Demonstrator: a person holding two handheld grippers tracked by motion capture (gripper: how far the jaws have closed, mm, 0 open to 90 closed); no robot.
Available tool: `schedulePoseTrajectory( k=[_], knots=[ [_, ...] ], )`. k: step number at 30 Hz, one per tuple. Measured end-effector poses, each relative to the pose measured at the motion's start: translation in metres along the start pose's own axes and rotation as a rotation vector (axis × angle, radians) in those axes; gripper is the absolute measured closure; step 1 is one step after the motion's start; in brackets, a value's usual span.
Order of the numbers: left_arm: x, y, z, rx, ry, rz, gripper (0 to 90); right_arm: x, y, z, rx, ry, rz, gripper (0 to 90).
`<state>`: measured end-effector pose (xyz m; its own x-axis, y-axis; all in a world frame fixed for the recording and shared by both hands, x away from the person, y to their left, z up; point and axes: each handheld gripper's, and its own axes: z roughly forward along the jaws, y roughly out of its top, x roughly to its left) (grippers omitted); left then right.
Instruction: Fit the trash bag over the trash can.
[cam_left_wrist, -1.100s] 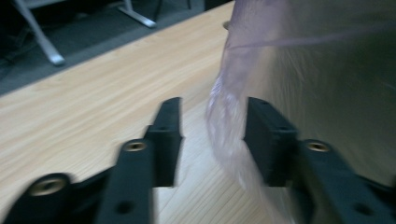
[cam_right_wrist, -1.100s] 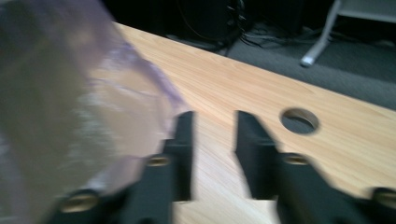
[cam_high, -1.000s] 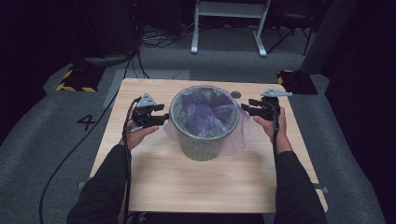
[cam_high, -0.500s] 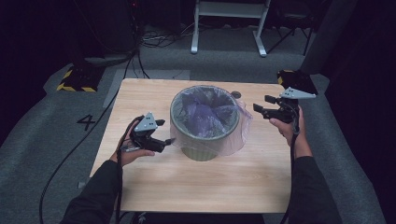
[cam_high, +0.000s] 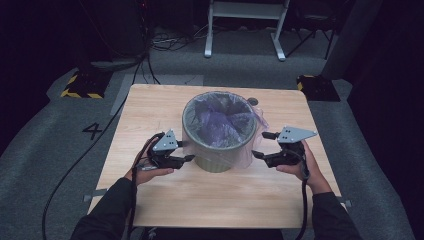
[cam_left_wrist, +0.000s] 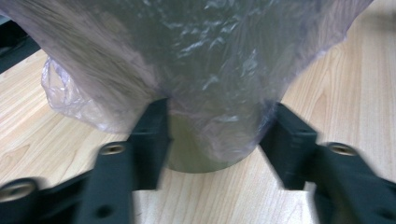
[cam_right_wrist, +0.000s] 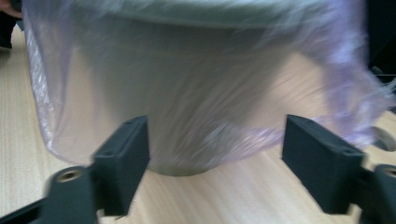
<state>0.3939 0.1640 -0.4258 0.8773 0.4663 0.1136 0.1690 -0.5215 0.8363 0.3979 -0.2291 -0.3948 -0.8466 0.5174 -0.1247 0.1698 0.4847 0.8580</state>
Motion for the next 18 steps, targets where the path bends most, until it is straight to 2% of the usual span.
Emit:
schedulePoseTrajectory(
  k=[1,2,3,5,6,9,10,18],
  knots=[
    [0.001,-0.001,0.000,0.002,0.000,0.005,61.9,0.003,-0.001,0.002,0.003,-0.003,-0.001,38.3],
    [0.002,-0.002,0.001,0.000,0.001,0.003,69.1,0.005,-0.003,0.004,-0.006,0.009,-0.001,47.8],
    [0.002,-0.003,0.001,0.002,0.000,0.004,74.3,0.008,-0.004,0.006,-0.008,0.022,-0.001,52.7],
    [0.002,-0.005,0.003,-0.002,-0.005,0.011,85.1,0.013,-0.007,0.012,0.008,0.030,-0.026,66.7],
    [0.002,-0.005,0.004,0.002,-0.002,0.009,88.3,0.015,-0.009,0.013,0.000,0.031,-0.032,70.6],
    [0.000,-0.008,0.008,0.017,-0.005,0.012,89.6,0.015,-0.015,0.016,-0.035,0.054,-0.008,87.1],
    [-0.001,-0.009,0.009,0.024,-0.005,0.012,89.6,0.015,-0.017,0.017,-0.043,0.060,0.002,90.0],
    [-0.005,-0.023,0.023,0.056,-0.017,-0.008,89.6,0.018,-0.036,0.026,-0.035,0.069,0.042,90.0]
  ],
)
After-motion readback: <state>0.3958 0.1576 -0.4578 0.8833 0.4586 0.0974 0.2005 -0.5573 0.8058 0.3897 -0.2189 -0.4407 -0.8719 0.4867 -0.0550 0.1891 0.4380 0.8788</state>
